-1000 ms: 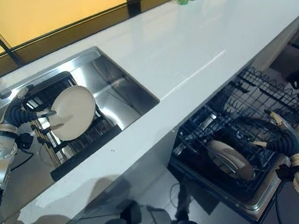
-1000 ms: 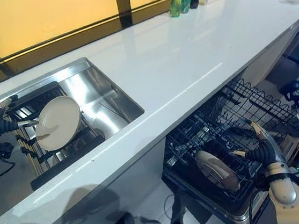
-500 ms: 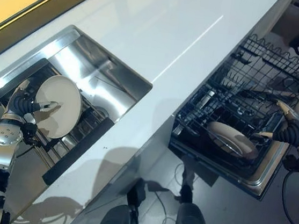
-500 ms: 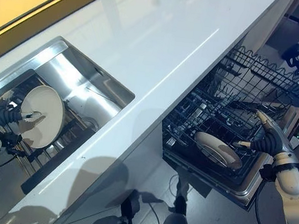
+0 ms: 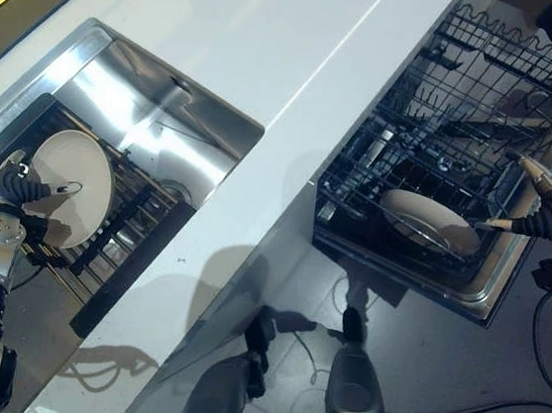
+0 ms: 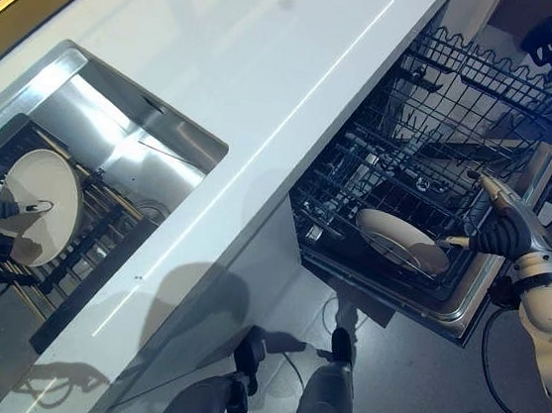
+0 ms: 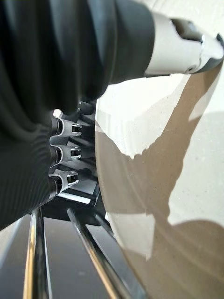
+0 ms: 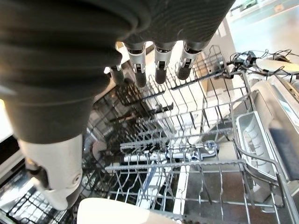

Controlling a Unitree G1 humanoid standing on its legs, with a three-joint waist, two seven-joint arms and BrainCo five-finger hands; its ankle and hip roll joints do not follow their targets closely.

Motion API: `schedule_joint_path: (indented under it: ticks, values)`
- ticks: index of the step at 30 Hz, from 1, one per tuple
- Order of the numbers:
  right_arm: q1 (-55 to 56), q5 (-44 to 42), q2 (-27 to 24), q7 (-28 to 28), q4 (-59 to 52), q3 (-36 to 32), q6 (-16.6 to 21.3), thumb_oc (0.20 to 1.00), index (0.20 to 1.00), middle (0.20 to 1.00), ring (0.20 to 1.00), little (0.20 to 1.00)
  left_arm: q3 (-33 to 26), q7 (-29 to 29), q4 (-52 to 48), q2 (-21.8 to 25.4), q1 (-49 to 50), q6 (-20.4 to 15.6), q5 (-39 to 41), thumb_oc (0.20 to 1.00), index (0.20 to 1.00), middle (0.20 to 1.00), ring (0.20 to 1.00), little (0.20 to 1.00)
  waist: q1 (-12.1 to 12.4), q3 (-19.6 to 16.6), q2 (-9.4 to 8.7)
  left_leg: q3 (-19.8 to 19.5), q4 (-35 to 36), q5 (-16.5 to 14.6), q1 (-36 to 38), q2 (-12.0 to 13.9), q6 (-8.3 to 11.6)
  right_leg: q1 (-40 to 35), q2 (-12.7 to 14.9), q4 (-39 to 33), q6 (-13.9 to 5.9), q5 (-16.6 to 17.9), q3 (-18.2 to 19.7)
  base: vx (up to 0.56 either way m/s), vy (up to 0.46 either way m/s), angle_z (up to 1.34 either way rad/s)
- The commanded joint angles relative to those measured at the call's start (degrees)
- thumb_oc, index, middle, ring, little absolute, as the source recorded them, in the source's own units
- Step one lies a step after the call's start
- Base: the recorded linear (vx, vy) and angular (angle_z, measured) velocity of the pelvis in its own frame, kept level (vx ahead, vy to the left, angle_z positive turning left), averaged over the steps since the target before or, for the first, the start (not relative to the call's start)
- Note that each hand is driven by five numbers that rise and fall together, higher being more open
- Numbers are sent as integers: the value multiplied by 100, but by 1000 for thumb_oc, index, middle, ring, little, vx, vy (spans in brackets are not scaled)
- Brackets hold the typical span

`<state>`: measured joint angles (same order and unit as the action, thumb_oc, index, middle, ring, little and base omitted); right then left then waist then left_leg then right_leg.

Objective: Pick up plates and place into dishwasher.

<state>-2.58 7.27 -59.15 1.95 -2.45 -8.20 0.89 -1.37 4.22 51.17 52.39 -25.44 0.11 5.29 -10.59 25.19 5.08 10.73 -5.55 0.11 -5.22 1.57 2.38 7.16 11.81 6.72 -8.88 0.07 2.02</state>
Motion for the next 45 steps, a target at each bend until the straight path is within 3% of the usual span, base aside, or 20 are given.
schedule_joint_path:
  ticks: [1, 15, 16, 17, 18, 23, 33, 45]
  values:
    - [-450, -150, -187, -246, -367, -22, 65, 1000, 1000, 1000, 1000, 1000, 78, -326, 480, 395, -81, 109, -19, 1000, 1000, 1000, 1000, 1000, -122, -273, -232, -104, -479, -185, -377, 64, 159, 528, 387, 815, 21, -82, 201, -33, 24, -1]
    - [-360, -55, -225, -70, -461, -127, 55, 1000, 1000, 1000, 1000, 1000, 146, -1384, 311, 54, 262, 188, 613, 1000, 1000, 1000, 1000, 1000, -87, -389, -32, -188, -278, -196, -120, -34, 146, 315, 421, 751, -8, -183, 116, 12, 26, 1]
    - [-365, -57, -244, -74, -453, -130, 57, 1000, 1000, 1000, 1000, 1000, 157, -1466, 276, 25, 311, 191, 628, 893, 893, 893, 893, 893, -83, -388, -13, -200, -280, -193, -116, -42, 151, 316, 419, 756, -6, -186, 118, 0, 0, 0]
    - [-369, -55, -251, -73, -456, -129, 54, 1000, 1000, 1000, 1000, 1000, 160, -1532, 260, 15, 329, 210, 643, 413, 413, 413, 413, 413, -85, -391, -4, -204, -278, -191, -116, -44, 151, 317, 417, 757, -6, -188, 118, 0, 0, 0]
    - [-362, -48, -253, -71, -467, -136, 50, 1000, 1000, 1000, 1000, 1000, 191, -1725, 240, -8, 362, 146, 641, 200, 200, 200, 200, 200, -88, -393, 12, -207, -276, -193, -114, -48, 149, 319, 413, 756, -11, -198, 116, 0, 0, 0]
    - [-362, -104, -346, -54, -457, -169, 72, 1000, 1000, 1000, 1000, 1000, 355, -2142, 36, -34, 498, 187, 658, 200, 200, 200, 200, 200, -89, -389, 78, -220, -249, -177, -92, -54, 163, 306, 411, 737, -27, -206, 101, -6, 3, 0]
    - [-212, -120, -363, -37, -497, -284, 139, 1000, 1000, 1000, 1000, 1000, 366, -2276, -153, -79, 638, 174, 810, 200, 200, 200, 200, 200, -66, -479, 142, -256, -128, -162, 15, -89, 157, 215, 421, 669, -57, -230, 34, -2, 1, 0]
    - [-6, -81, -248, -70, -487, -393, 251, 1000, 1000, 1000, 1000, 1000, 142, -2294, -503, -203, 834, -199, 1549, 200, 200, 200, 200, 200, 7, -601, 106, -290, -84, -191, 110, -95, 152, 114, 429, 655, -81, -258, -31, 1, -6, 2]
